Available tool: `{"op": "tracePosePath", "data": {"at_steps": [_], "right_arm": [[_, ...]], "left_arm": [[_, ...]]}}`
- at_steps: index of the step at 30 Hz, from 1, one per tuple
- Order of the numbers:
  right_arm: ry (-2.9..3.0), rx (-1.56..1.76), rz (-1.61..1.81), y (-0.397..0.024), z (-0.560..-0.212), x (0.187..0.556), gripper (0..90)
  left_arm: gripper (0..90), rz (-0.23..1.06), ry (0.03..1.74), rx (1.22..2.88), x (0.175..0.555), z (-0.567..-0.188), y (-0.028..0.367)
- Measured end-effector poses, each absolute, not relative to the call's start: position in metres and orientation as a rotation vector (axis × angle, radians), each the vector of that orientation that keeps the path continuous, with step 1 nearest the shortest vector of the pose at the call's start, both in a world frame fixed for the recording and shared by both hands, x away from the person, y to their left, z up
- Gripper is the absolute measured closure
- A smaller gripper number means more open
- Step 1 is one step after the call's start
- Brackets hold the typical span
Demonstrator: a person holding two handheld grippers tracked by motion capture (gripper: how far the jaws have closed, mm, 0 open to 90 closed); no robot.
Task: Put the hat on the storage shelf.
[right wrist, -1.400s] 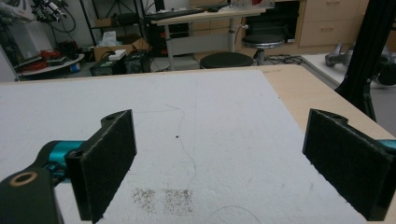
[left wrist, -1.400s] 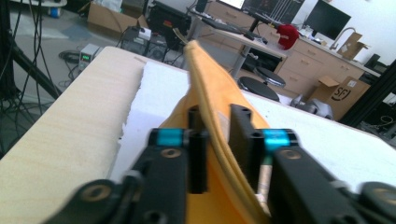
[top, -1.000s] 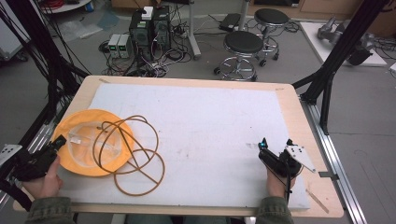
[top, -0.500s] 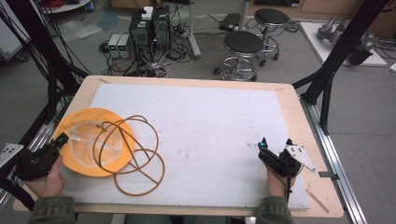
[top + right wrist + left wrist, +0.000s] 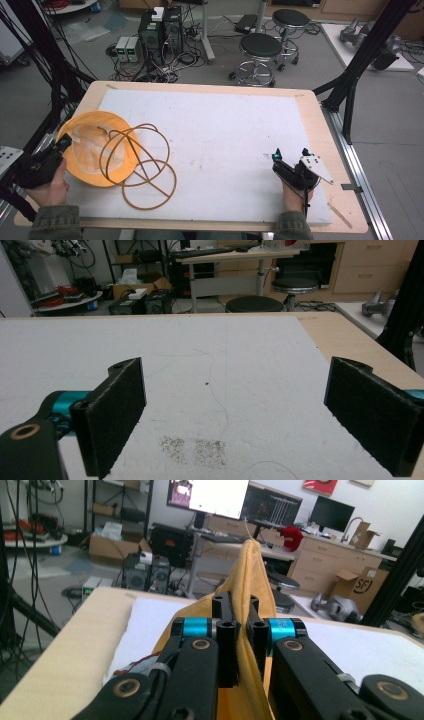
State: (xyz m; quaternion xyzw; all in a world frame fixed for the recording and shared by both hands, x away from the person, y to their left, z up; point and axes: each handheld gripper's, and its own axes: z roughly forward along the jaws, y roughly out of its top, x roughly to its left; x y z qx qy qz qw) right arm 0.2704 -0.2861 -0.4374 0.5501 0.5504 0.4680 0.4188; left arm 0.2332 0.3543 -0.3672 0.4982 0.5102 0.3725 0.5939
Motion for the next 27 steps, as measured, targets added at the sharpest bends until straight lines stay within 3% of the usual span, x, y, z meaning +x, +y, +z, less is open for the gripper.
{"op": "tracePosePath", "data": {"at_steps": [27], "right_arm": [[1.316,1.356,1.185,-0.285,-0.433,0.262,8.6]], "left_arm": [[86.9,0.982,0.999,1.049,0.207,-0.312,0.352]]}}
